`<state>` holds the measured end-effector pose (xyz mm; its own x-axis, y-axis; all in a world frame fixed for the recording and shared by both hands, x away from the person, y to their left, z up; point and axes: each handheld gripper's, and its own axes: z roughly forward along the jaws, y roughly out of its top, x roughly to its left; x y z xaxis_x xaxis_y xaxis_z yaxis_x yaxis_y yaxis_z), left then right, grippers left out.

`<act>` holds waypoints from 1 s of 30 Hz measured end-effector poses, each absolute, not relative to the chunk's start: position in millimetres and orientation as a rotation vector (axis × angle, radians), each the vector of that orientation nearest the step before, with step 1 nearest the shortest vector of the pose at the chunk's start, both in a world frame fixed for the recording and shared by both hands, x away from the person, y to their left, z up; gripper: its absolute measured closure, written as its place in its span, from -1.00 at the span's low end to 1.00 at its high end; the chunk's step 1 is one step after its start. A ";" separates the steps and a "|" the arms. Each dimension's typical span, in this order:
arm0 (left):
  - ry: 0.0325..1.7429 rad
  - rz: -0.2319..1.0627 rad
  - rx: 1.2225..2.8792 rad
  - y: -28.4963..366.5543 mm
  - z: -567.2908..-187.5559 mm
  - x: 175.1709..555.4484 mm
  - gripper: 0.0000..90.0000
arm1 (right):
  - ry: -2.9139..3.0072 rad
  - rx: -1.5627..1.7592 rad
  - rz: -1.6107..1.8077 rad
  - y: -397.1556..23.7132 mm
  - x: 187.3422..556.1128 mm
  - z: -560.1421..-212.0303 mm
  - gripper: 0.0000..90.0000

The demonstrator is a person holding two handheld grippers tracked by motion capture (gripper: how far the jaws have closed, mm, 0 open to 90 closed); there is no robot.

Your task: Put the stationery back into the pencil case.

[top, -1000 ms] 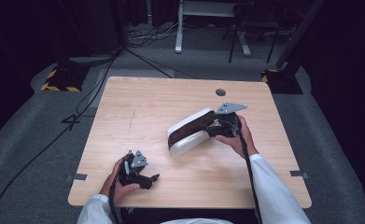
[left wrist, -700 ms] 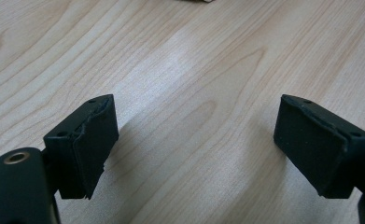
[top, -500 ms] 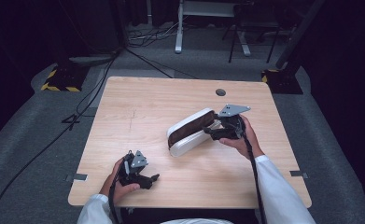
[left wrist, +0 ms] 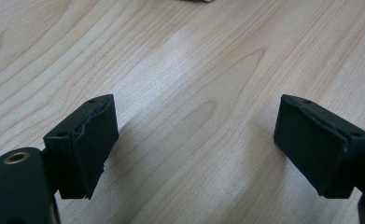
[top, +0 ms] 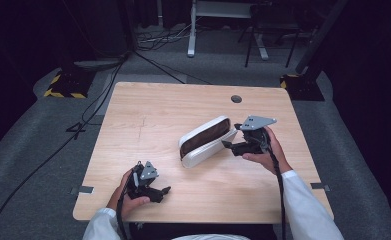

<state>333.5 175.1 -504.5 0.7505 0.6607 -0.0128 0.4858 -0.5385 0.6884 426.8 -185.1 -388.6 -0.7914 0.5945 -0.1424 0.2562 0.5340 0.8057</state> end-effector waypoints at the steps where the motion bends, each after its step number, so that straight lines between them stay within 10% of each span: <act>1: 0.856 0.325 2.250 175.1 -504.5 333.5 -0.68 | 2.375 0.688 1.142 -186.2 424.8 -388.4 -0.52; 30: 0.856 0.324 2.250 175.1 -504.5 333.6 -0.68 | 2.406 0.639 0.953 -236.4 384.4 -429.0 -0.50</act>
<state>333.6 175.1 -504.5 0.7505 0.6607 -0.0130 0.4861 -0.5386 0.6883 384.4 -236.4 -429.0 -0.7800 0.5728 -0.2521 0.2449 0.6500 0.7194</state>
